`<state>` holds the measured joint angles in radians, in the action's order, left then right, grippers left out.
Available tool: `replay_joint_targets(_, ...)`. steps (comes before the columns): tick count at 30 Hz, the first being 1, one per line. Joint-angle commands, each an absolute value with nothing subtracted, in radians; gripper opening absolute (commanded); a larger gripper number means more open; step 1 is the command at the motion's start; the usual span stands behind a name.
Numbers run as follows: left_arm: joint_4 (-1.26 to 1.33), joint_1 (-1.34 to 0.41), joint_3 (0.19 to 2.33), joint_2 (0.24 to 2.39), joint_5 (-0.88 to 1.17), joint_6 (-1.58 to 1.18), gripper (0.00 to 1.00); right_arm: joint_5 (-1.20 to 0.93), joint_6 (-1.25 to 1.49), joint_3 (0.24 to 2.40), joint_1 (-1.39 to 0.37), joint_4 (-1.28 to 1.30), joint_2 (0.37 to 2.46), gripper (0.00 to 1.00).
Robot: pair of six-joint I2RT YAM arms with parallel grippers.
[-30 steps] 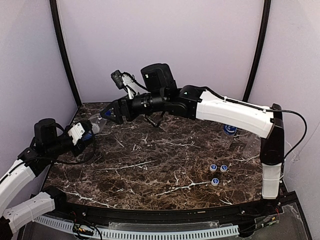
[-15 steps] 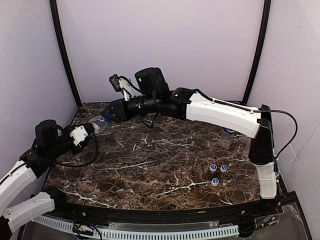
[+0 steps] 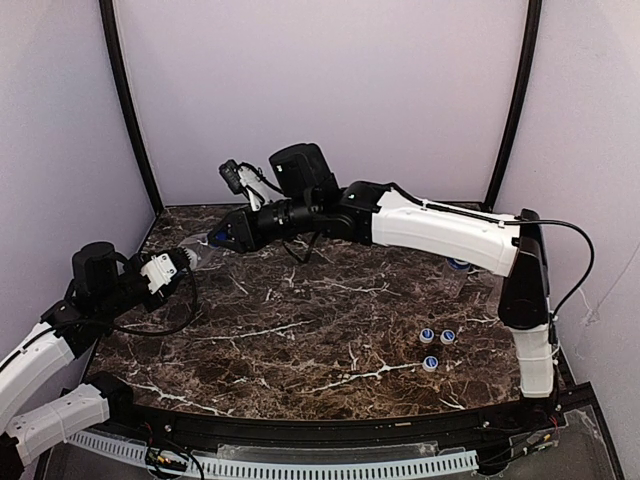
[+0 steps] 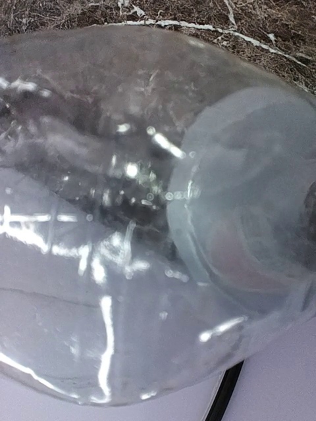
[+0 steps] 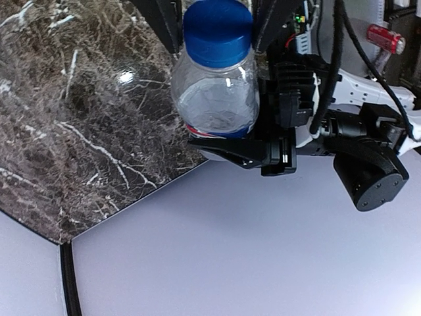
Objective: Unscrew the bottle caps
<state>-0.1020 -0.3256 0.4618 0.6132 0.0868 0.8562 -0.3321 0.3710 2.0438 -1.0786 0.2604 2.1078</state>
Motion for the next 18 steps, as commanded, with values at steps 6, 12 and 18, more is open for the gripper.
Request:
replay_joint_targets(6,-0.136,-0.331,0.479,0.6,0.164,0.791,0.31,-0.487,0.257,2.04,-1.07,0.254,2.074,0.0)
replay_joint_targets(12,-0.45,-0.33,0.548,0.61,0.886,0.685,0.31,-0.823,-0.225,1.942,-1.094,0.342,1.973,0.0)
replay_joint_targets(18,-0.46,-0.33,0.534,0.606,0.936,0.583,0.2,-0.631,-0.669,2.005,-1.164,0.656,1.989,0.0)
